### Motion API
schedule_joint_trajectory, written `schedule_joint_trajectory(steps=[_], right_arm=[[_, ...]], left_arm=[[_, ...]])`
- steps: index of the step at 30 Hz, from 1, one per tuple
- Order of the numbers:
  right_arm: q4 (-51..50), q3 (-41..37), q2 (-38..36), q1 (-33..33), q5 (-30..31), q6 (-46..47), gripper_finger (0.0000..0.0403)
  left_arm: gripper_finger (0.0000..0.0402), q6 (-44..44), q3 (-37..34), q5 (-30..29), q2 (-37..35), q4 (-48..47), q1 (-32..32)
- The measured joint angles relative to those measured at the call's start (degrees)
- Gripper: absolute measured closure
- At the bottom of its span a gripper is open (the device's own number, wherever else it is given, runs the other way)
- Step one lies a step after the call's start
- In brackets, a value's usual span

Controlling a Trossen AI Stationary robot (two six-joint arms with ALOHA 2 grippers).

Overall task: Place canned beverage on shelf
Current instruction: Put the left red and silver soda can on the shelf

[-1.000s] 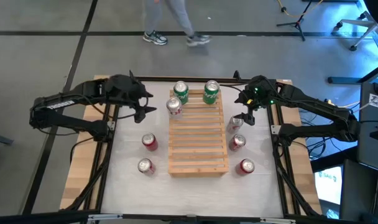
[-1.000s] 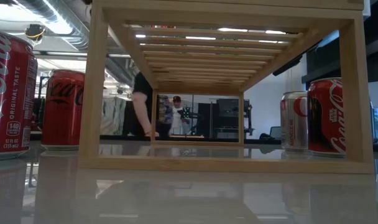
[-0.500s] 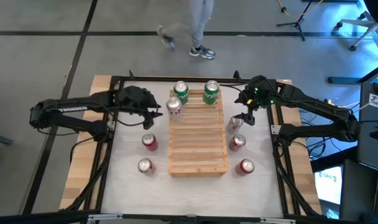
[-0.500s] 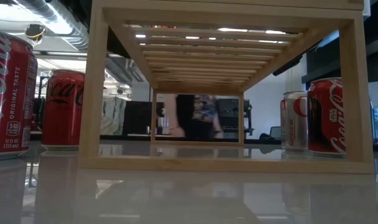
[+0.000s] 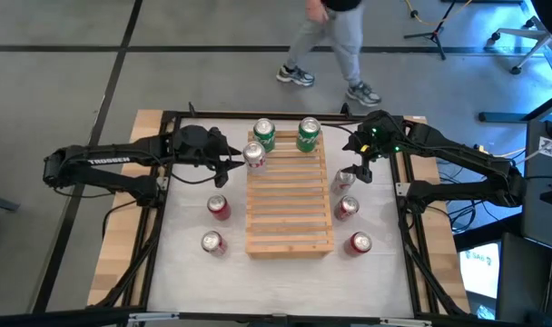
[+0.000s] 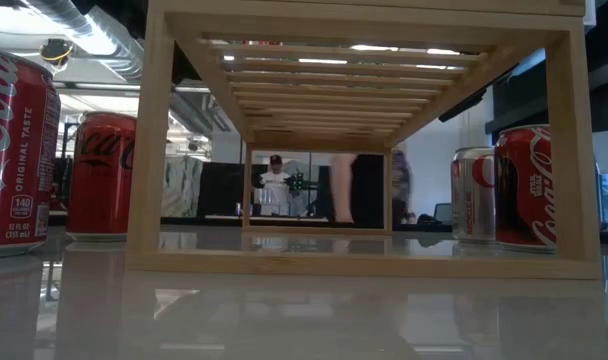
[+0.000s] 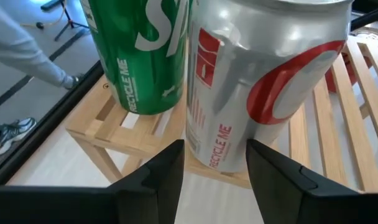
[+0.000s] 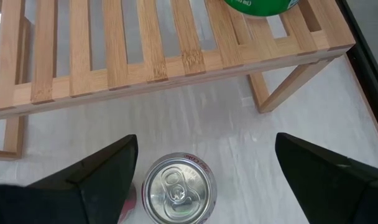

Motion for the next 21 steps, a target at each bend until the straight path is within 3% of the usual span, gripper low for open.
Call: schedule_joint_trajectory(steps=[21], right_arm=[[0.0, 0.0, 0.0, 0.0, 0.0, 0.0, 0.0027]], left_arm=[[0.0239, 0.2, 0.0, 0.0, 8.4, 6.3, 0.0]])
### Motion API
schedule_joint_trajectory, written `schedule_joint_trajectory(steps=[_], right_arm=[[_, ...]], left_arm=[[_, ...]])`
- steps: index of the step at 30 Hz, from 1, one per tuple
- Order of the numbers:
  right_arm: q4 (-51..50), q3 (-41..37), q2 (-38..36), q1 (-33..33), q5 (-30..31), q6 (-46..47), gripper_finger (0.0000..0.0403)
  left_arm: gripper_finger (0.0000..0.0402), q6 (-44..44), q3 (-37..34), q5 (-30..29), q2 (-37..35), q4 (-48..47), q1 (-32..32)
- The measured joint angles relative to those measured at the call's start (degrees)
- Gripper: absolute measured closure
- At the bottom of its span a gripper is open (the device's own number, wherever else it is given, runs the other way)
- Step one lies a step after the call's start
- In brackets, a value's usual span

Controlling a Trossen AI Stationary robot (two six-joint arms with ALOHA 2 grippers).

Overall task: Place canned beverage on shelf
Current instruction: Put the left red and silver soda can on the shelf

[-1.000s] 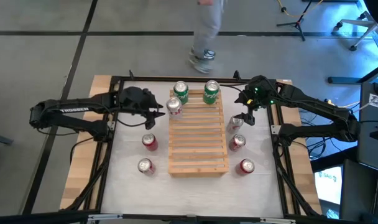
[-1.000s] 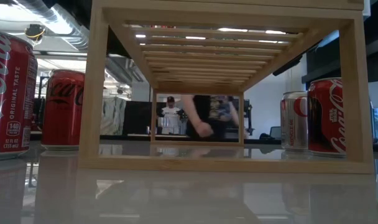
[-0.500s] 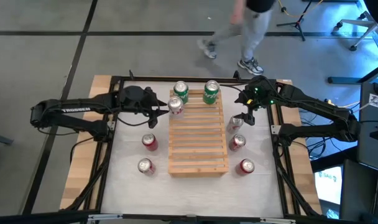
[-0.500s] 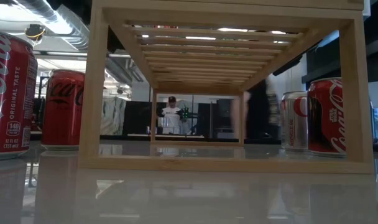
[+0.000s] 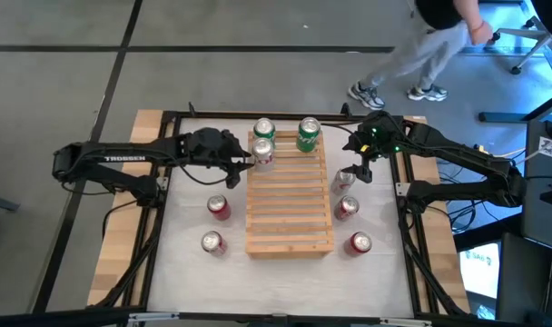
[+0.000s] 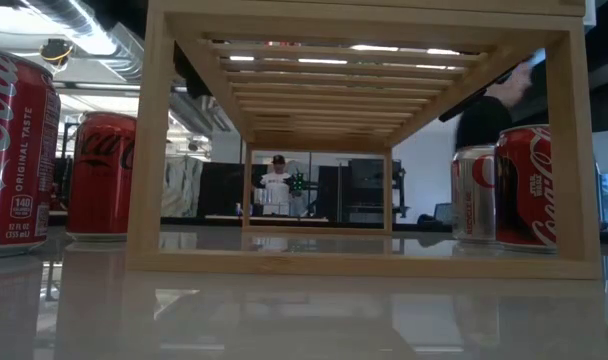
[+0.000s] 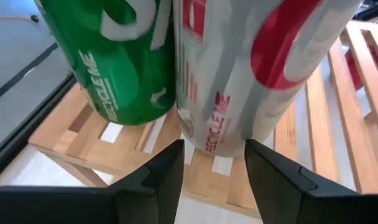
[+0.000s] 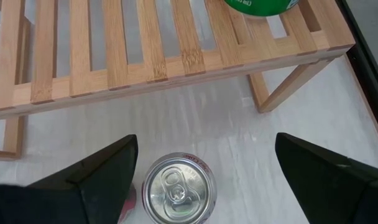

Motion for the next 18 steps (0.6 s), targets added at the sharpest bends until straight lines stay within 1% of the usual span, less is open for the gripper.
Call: schedule_joint_trajectory(steps=[9, 14, 18], right_arm=[[0.0, 0.0, 0.0, 0.0, 0.0, 0.0, 0.0027], [0.0, 0.0, 0.0, 0.0, 0.0, 0.0, 0.0027], [0.0, 0.0, 0.0, 0.0, 0.0, 0.0, 0.0027]], left_arm=[[0.0239, 0.0, 0.0, 0.3, 0.0, -0.1, 0.0], [0.0239, 0.0, 0.0, 0.7, -0.5, -1.8, 0.0], [0.0239, 0.1, 0.0, -3.9, -1.4, -2.3, 0.0]])
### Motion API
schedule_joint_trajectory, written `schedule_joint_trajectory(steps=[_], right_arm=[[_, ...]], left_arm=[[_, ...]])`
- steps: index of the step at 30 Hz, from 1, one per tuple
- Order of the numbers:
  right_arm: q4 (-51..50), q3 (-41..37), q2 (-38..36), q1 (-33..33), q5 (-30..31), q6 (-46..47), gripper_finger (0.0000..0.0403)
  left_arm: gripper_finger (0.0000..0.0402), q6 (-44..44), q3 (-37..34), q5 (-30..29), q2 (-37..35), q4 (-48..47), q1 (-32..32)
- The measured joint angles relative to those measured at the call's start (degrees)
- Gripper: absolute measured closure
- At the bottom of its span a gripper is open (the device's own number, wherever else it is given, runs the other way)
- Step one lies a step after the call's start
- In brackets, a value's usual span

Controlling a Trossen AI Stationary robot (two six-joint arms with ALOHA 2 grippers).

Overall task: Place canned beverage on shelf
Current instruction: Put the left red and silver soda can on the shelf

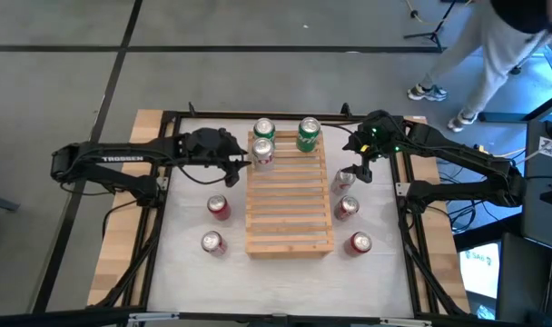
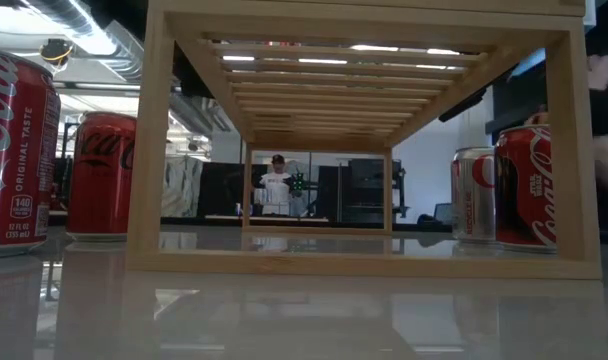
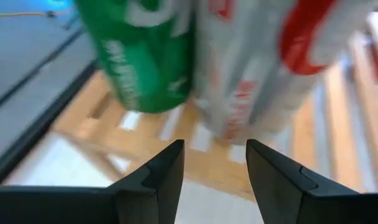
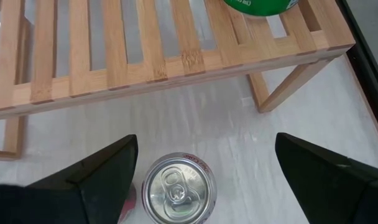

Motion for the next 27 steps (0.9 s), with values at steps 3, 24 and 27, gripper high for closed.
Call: schedule_joint_trajectory(steps=[3, 24, 27], right_arm=[[0.0, 0.0, 0.0, 0.0, 0.0, 0.0, 0.0027], [0.0, 0.0, 0.0, 0.0, 0.0, 0.0, 0.0027], [0.0, 0.0, 0.0, 0.0, 0.0, 0.0, 0.0027]], left_arm=[[0.0239, 0.3, 0.0, -5.7, -0.2, 2.3, 0.0], [0.0239, -0.1, 0.0, -5.1, 0.5, 6.9, -1.3], [0.0239, -0.1, 0.0, -3.7, 0.5, 6.9, -1.4]])
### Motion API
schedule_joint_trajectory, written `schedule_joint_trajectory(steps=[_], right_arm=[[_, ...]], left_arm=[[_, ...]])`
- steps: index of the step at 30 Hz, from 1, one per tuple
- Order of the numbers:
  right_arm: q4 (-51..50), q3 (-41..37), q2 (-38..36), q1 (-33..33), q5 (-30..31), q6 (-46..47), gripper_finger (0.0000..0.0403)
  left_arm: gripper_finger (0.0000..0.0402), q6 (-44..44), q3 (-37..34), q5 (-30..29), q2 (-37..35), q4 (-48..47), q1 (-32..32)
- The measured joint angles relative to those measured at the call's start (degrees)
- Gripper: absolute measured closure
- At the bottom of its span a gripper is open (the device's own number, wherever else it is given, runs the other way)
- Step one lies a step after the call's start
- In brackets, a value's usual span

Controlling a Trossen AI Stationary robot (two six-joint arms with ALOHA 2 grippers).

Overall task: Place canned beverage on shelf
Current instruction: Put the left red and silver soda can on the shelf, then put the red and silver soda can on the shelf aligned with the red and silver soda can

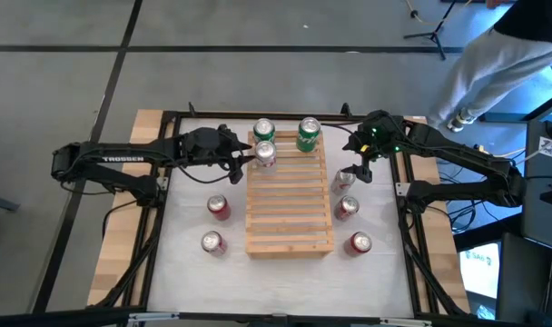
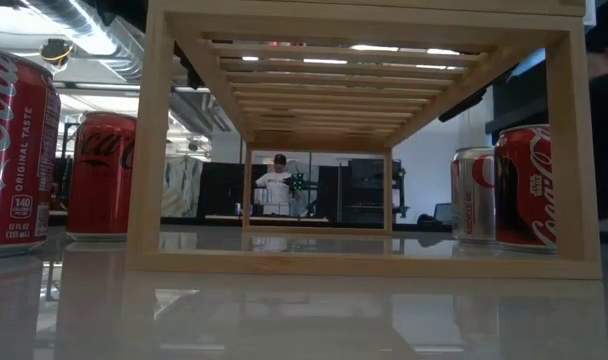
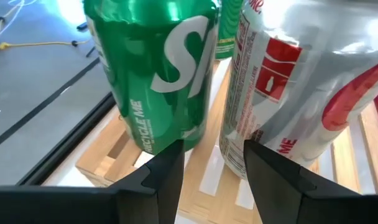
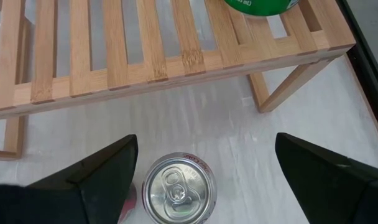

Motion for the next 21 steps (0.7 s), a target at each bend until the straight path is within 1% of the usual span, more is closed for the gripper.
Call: schedule_joint_trajectory(steps=[4, 7, 12, 16, 21], right_arm=[[0.0, 0.0, 0.0, 0.0, 0.0, 0.0, 0.0027], [0.0, 0.0, 0.0, 0.0, 0.0, 0.0, 0.0027], [-0.1, 0.0, 0.0, 0.0, 0.0, 0.0, 0.0027], [-1.7, 0.7, 0.0, 0.0, 0.0, 0.0, 0.0027], [-5.2, 1.5, 0.0, 0.0, -0.2, 0.0, 0.0027]], left_arm=[[0.0239, 0.0, 0.0, -0.6, 0.0, -0.2, 0.0], [0.0239, 0.1, 0.0, -2.6, -0.1, -0.7, 0.0], [0.0239, 2.4, 0.0, -3.6, -1.2, -1.4, 0.0], [0.0239, 4.6, 0.0, -3.6, -4.4, -3.8, 0.0], [0.0239, 4.9, 0.0, -3.5, -9.2, -7.8, 0.0]])
